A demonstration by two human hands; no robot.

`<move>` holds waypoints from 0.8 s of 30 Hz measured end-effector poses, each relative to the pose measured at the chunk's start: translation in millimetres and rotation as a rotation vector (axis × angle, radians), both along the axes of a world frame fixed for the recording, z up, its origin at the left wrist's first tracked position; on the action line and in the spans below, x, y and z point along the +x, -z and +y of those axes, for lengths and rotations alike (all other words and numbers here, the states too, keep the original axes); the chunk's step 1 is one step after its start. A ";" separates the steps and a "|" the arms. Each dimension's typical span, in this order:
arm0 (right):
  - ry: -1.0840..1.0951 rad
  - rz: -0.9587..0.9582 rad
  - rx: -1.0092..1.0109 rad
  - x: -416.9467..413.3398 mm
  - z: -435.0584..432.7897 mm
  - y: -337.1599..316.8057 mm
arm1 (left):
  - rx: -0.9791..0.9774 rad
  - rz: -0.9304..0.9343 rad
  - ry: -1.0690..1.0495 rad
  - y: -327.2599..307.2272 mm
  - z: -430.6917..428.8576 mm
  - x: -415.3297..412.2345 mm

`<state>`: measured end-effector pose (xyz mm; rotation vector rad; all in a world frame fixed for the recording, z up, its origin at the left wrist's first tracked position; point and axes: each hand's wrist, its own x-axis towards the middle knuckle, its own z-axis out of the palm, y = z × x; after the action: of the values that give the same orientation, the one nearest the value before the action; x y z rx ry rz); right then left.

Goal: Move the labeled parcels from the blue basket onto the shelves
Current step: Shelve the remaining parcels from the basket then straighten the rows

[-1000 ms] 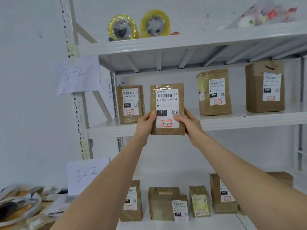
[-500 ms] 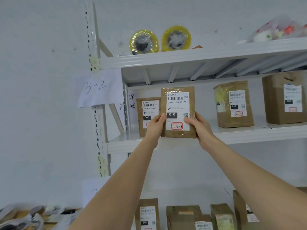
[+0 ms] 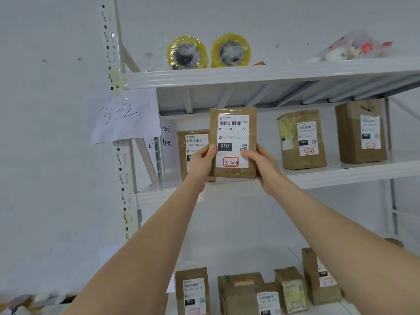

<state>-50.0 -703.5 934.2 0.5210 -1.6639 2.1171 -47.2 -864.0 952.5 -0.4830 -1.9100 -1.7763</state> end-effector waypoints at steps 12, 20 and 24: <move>0.127 -0.017 -0.035 14.7 75.1 17.3 | -0.002 0.021 0.147 14.6 81.2 -10.1; 0.204 -0.025 -0.060 19.4 179.0 33.1 | 0.019 -0.030 0.191 31.2 190.4 -18.1; 0.209 -0.023 -0.036 22.8 245.5 40.4 | 0.022 -0.010 0.200 39.2 259.8 -16.5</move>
<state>-27.2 -457.9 893.9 0.2982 -1.6132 2.0042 -63.7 -604.1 913.3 -0.6800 -1.9033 -1.9248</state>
